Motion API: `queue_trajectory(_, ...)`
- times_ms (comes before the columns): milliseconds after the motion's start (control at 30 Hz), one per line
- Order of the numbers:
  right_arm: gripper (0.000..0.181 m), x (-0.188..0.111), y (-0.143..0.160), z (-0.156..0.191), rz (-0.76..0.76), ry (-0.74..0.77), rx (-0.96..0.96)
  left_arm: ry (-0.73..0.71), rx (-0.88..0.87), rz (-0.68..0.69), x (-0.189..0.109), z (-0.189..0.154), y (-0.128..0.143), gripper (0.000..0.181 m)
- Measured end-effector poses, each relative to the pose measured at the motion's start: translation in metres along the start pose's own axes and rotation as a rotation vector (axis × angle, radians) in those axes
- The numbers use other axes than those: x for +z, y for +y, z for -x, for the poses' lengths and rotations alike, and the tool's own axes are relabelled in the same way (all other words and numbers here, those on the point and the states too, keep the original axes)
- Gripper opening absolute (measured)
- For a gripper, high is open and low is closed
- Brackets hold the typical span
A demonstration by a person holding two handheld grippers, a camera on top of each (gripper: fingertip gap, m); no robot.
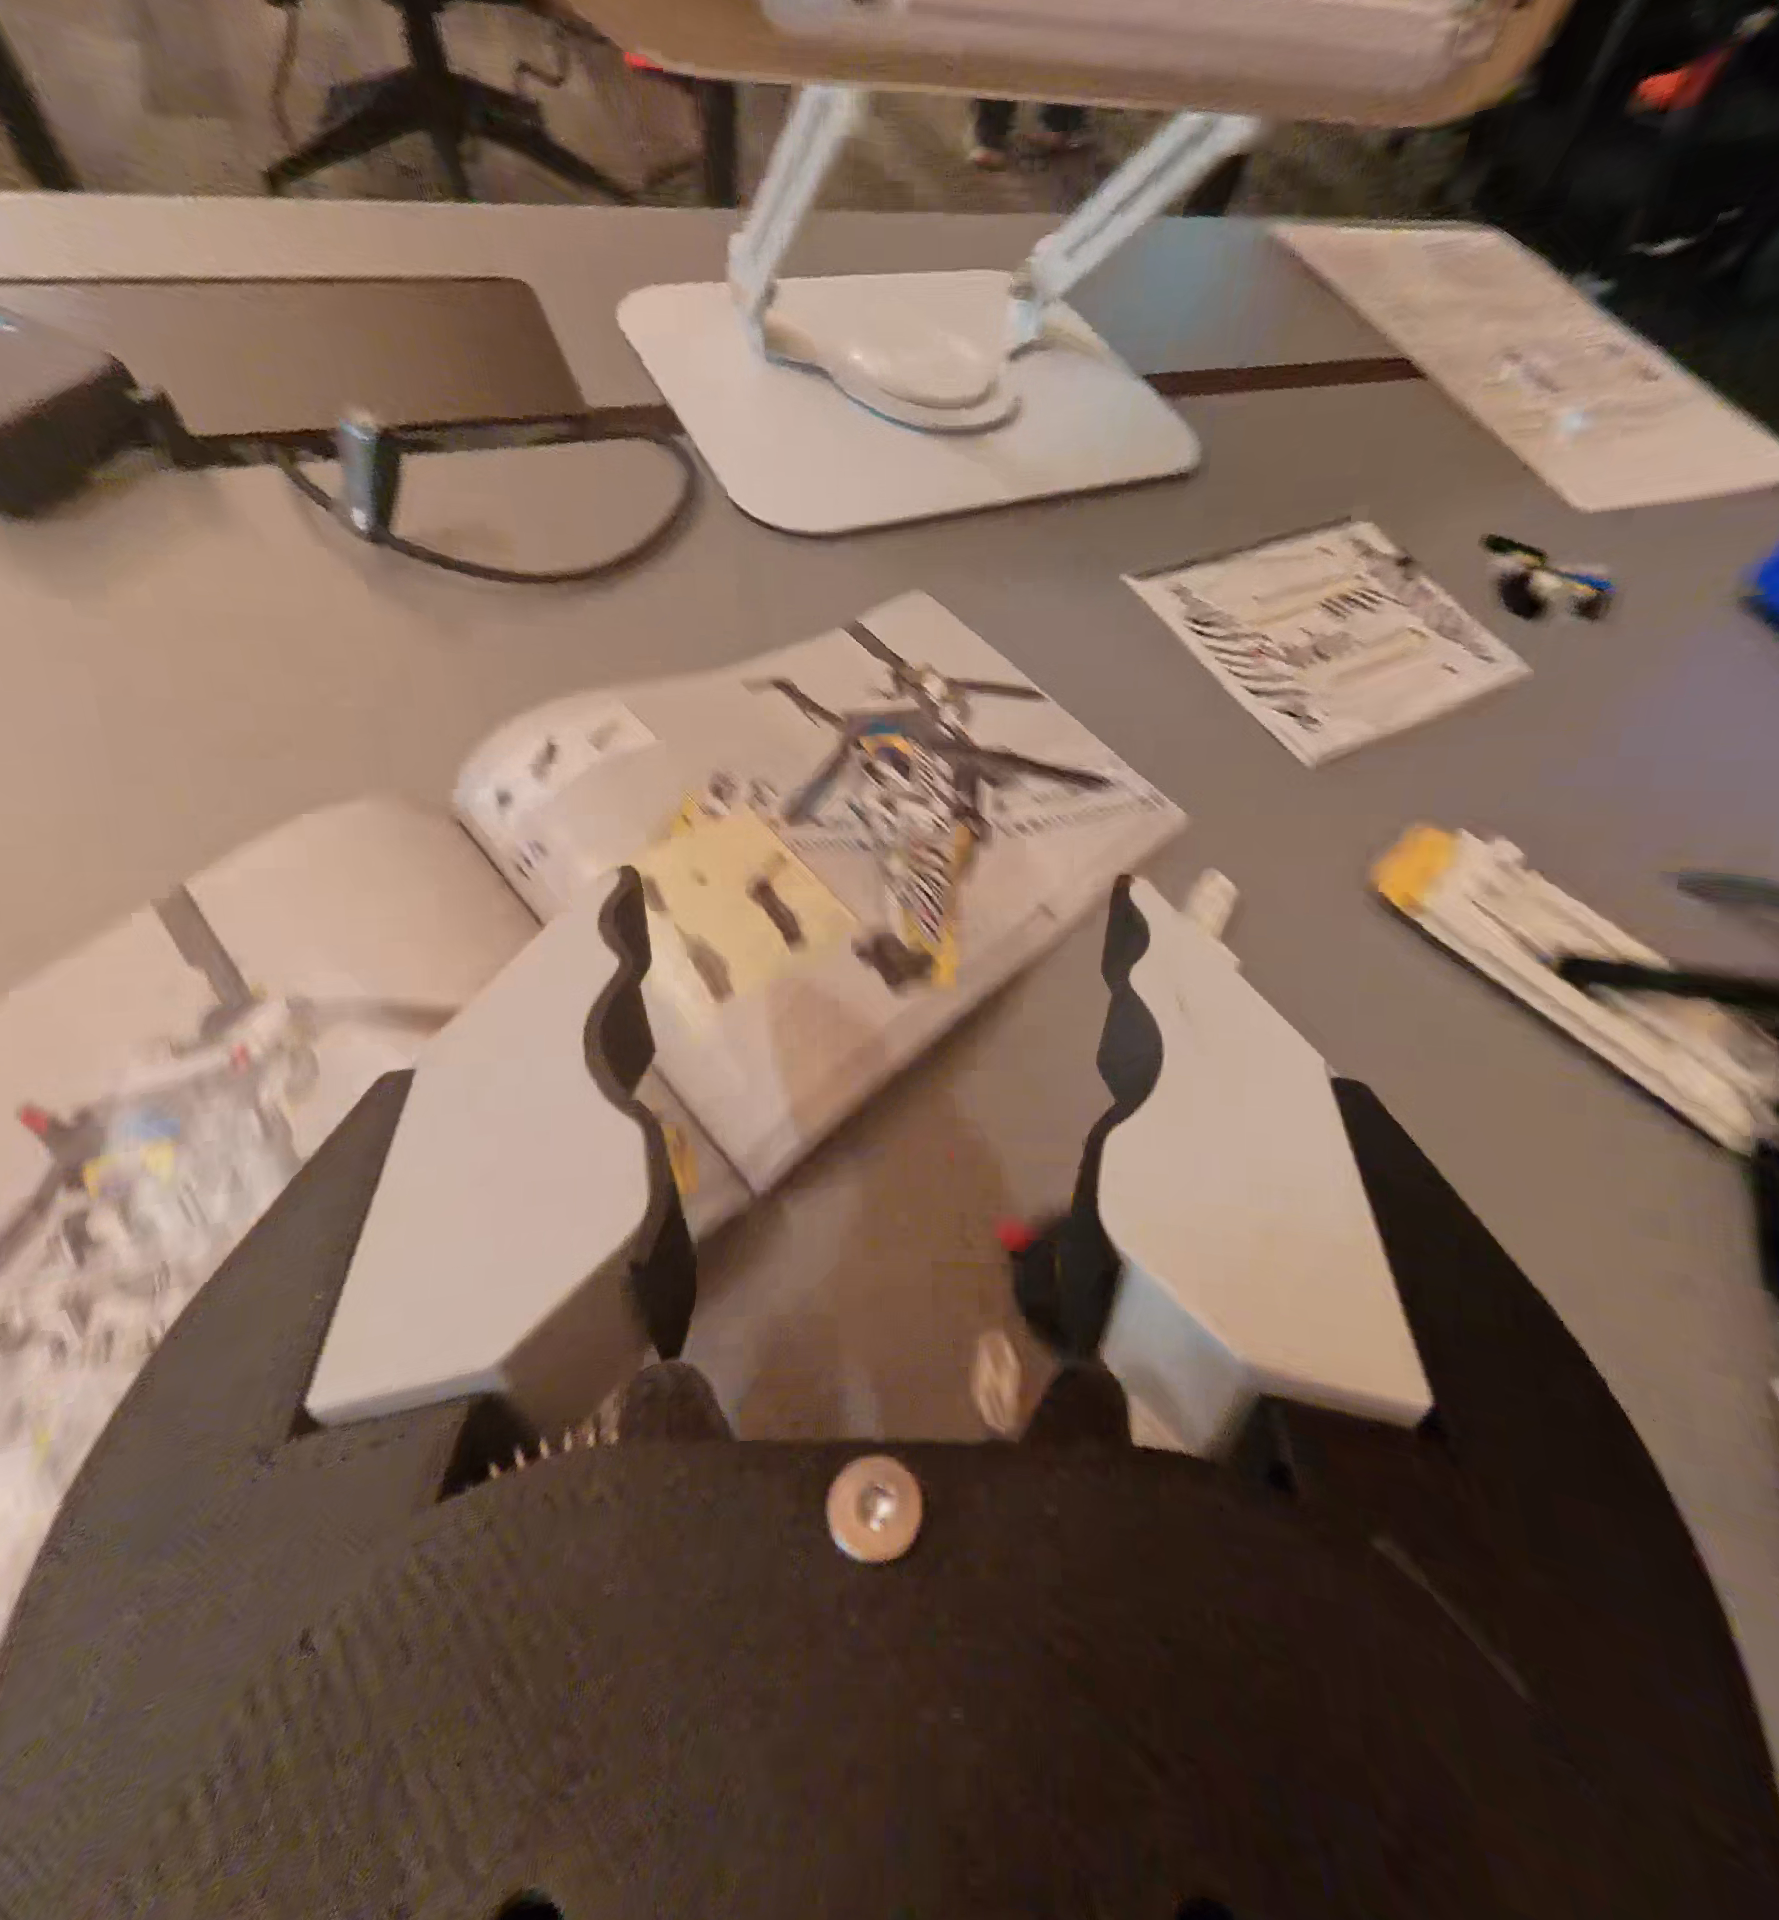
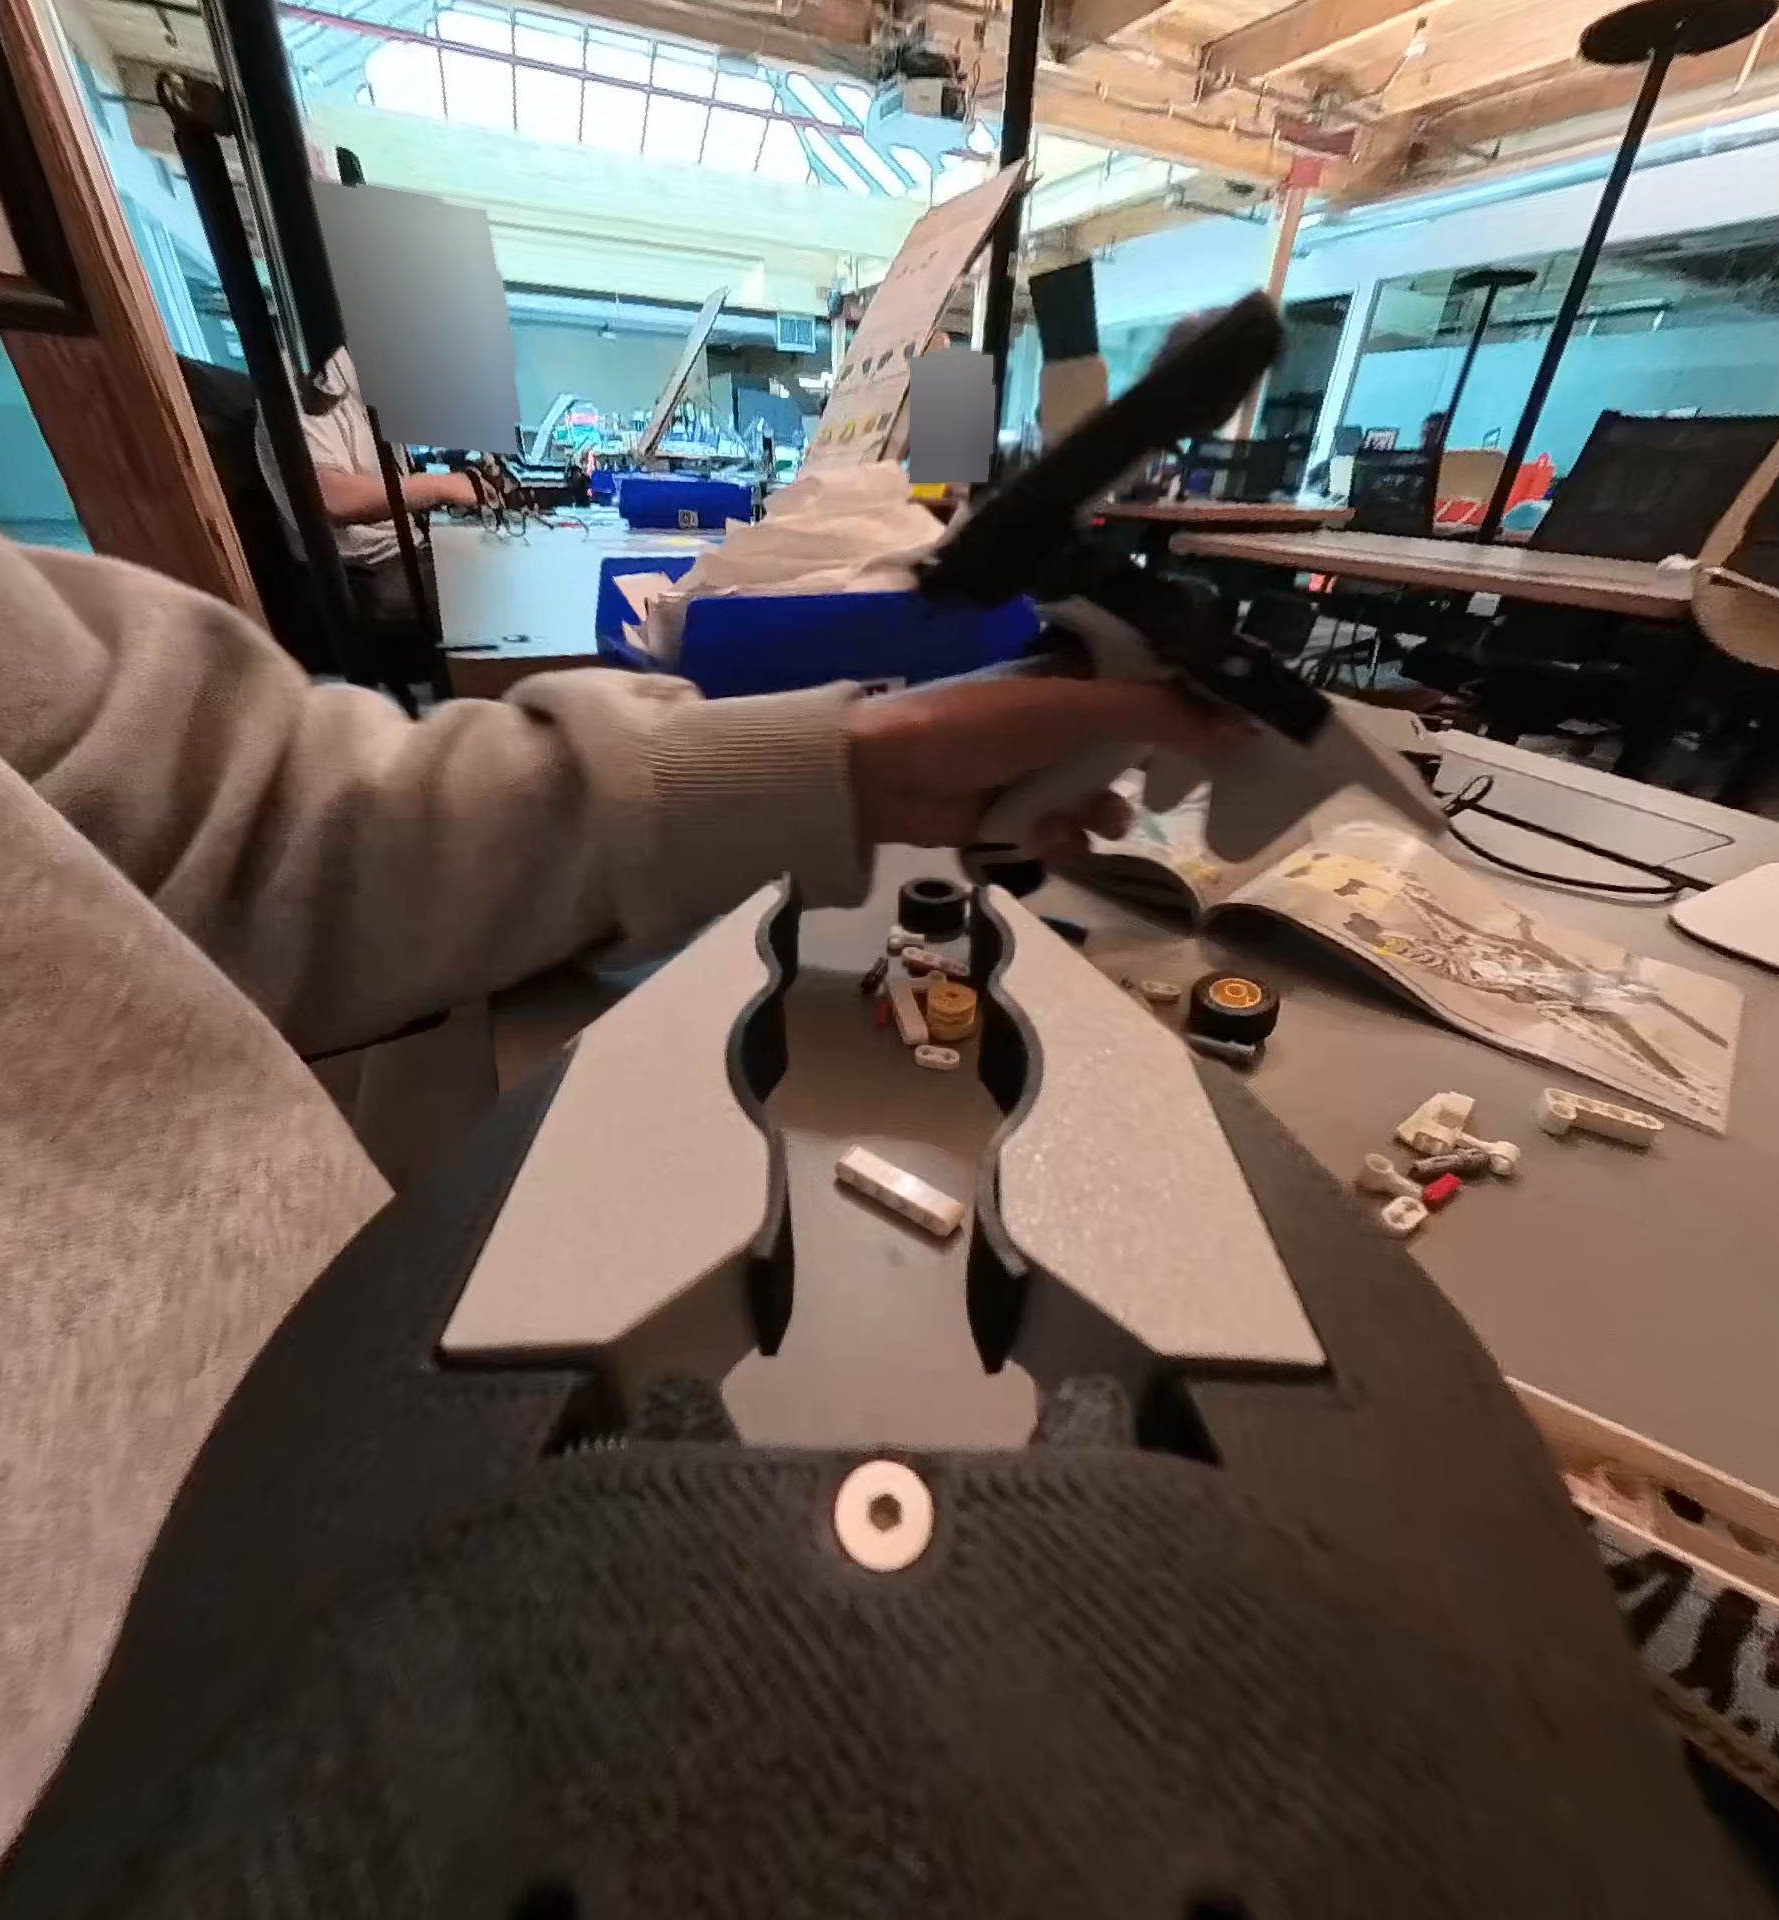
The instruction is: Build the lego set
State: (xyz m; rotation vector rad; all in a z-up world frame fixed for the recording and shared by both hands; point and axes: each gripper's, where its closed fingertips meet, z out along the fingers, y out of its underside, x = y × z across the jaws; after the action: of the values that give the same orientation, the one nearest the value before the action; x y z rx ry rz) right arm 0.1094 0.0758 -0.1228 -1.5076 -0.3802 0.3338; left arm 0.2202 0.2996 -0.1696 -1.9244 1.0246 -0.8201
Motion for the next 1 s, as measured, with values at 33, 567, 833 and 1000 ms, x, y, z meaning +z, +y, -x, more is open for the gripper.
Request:
queue_trajectory(33,0.031,-0.001,-0.001,0.0,-0.011,0.005,-0.01,-0.021,-0.028,0.018,0.016,0.009,-0.006,0.089)
queue_trajectory(567,0.022,-0.008,-0.009,0.003,-0.085,0.049,-0.079,-0.157,0.118,0.369,0.077,0.031,0.032,0.071)
queue_trajectory(833,0.022,-0.004,-0.005,0.002,-0.055,0.032,-0.054,-0.219,0.136,0.365,0.071,0.045,0.03,0.003)
queue_trajectory(1000,0.021,-0.004,-0.005,0.002,-0.054,0.033,-0.054,-0.188,0.08,0.3,0.061,0.045,0.017,0.002)
